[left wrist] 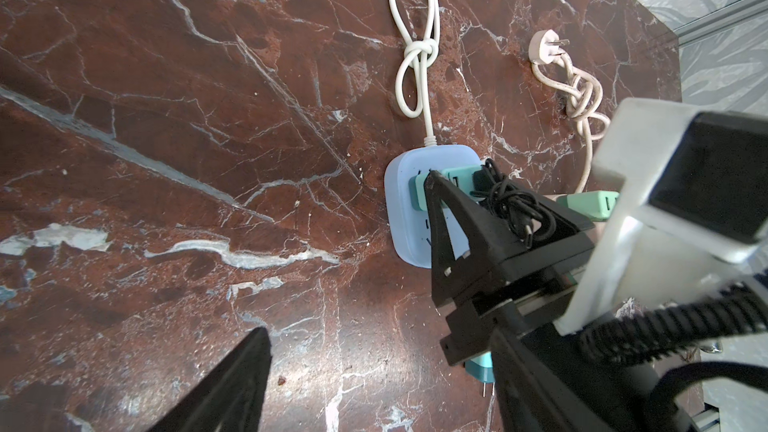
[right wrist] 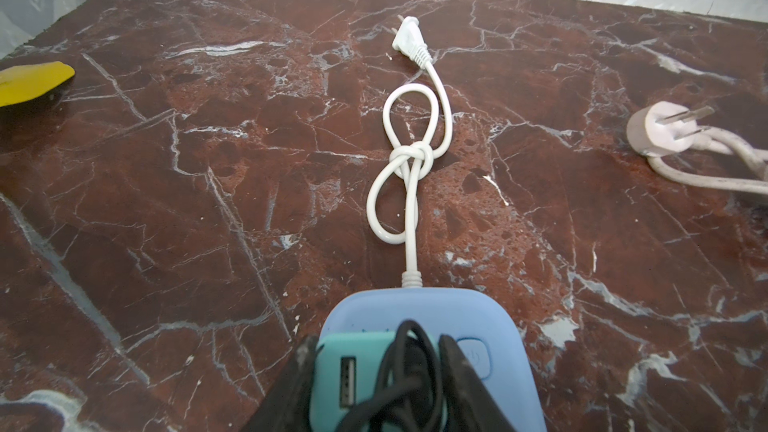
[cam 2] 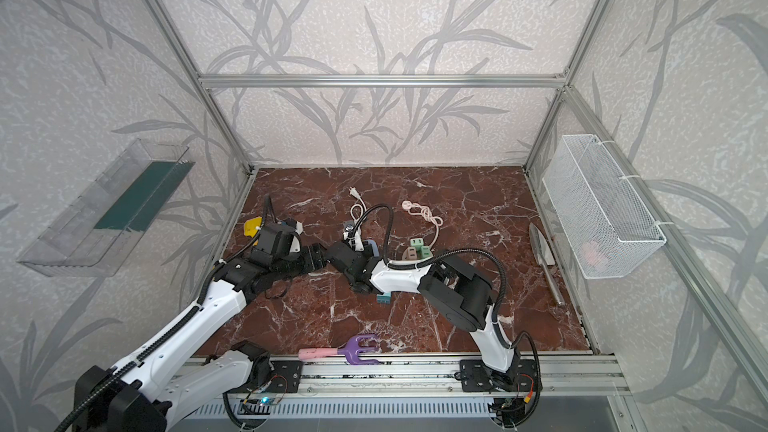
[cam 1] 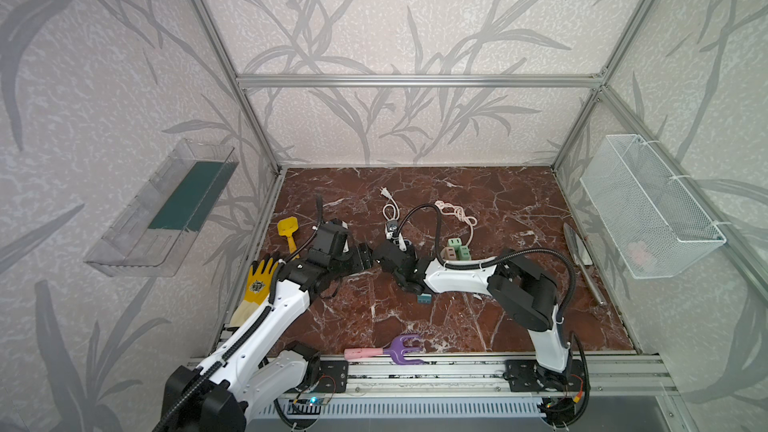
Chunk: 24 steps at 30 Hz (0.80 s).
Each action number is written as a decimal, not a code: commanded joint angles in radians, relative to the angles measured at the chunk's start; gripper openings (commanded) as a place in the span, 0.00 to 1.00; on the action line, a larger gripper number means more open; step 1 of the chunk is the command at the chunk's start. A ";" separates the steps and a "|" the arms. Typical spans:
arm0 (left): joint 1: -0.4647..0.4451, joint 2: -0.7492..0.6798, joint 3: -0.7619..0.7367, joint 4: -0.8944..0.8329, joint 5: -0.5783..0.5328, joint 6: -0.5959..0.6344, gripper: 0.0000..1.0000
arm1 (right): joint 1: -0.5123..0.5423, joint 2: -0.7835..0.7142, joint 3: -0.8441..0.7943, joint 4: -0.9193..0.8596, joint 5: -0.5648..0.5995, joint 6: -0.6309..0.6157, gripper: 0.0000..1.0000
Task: Insert the plug
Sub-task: 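Lower and press the teal charger into the blue strip socket with the right gripper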
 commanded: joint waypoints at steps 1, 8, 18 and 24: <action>0.006 -0.001 -0.011 0.014 -0.004 -0.013 0.82 | -0.001 0.104 -0.079 -0.227 -0.163 0.063 0.00; 0.006 0.005 -0.017 0.023 -0.007 -0.017 0.82 | -0.019 0.112 -0.068 -0.268 -0.150 0.073 0.00; 0.005 0.003 -0.017 0.025 -0.017 -0.022 0.83 | -0.030 0.101 -0.032 -0.293 -0.058 0.157 0.00; 0.006 0.012 -0.017 0.027 -0.007 -0.025 0.83 | -0.029 0.066 -0.005 -0.315 -0.038 0.164 0.13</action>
